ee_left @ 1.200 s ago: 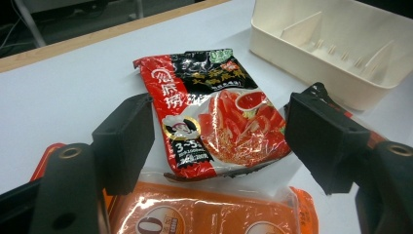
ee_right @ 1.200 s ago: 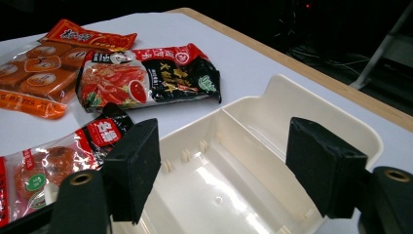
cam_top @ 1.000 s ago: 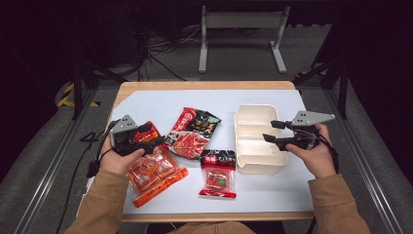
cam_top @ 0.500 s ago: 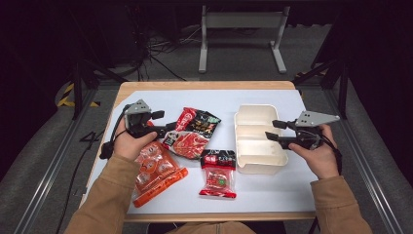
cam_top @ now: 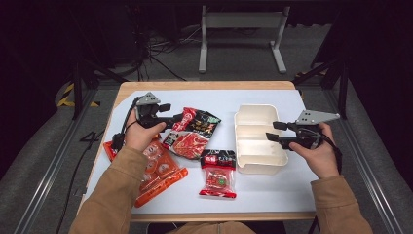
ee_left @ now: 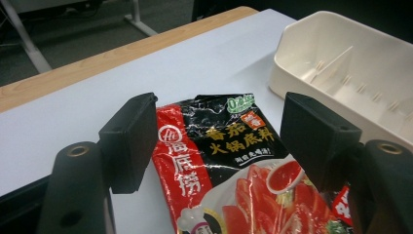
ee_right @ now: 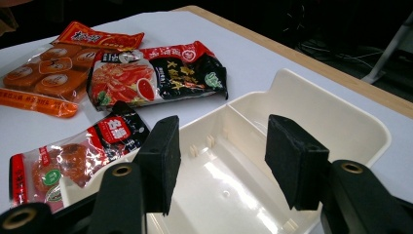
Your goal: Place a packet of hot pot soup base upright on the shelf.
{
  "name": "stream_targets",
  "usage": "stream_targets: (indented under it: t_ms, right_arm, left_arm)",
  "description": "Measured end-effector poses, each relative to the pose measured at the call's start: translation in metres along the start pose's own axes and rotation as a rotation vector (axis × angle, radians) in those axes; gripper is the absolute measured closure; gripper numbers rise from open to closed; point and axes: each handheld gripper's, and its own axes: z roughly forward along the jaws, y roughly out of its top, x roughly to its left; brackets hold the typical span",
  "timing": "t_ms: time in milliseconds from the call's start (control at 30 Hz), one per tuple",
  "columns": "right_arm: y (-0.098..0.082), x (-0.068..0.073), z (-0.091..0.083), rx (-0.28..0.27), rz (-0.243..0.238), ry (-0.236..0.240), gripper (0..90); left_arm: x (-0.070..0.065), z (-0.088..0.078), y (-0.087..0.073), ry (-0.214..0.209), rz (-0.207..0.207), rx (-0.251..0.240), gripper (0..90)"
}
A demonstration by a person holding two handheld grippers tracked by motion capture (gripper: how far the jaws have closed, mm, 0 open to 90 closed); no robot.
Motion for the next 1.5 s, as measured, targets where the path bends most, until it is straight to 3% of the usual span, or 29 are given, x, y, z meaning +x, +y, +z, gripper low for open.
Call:
stream_targets:
  t_ms: [133, 200, 367, 600, 900, 1100, 1500]
  right_arm:
    - [0.000, 0.001, 0.000, 0.002, 0.008, 0.007, 46.7]
    - [-0.001, 0.001, 0.000, -0.002, 0.023, 0.024, 46.5]
    - [-0.003, 0.004, -0.001, 0.008, 0.021, 0.027, 47.4]
    - [-0.005, 0.005, -0.005, 0.005, 0.025, 0.013, 48.0]
    - [-0.011, 0.008, -0.009, 0.019, 0.030, 0.008, 47.3]
    - [-0.014, 0.009, -0.011, 0.025, 0.035, 0.000, 47.2]
    - [-0.017, 0.008, -0.009, 0.039, 0.038, -0.001, 47.3]
  left_arm:
    - [0.006, 0.007, 0.000, -0.007, -0.035, 0.017, 32.6]
    - [0.009, 0.011, 0.000, -0.009, -0.048, 0.030, 39.6]
    - [0.017, 0.026, 0.003, -0.009, -0.081, 0.043, 37.5]
    - [0.023, 0.052, 0.004, -0.001, -0.087, 0.086, 34.8]
    - [0.036, 0.076, -0.009, 0.008, -0.124, 0.138, 34.6]
    - [0.042, 0.085, -0.018, 0.004, -0.163, 0.174, 38.8]
    - [0.045, 0.094, -0.025, 0.007, -0.172, 0.222, 40.7]
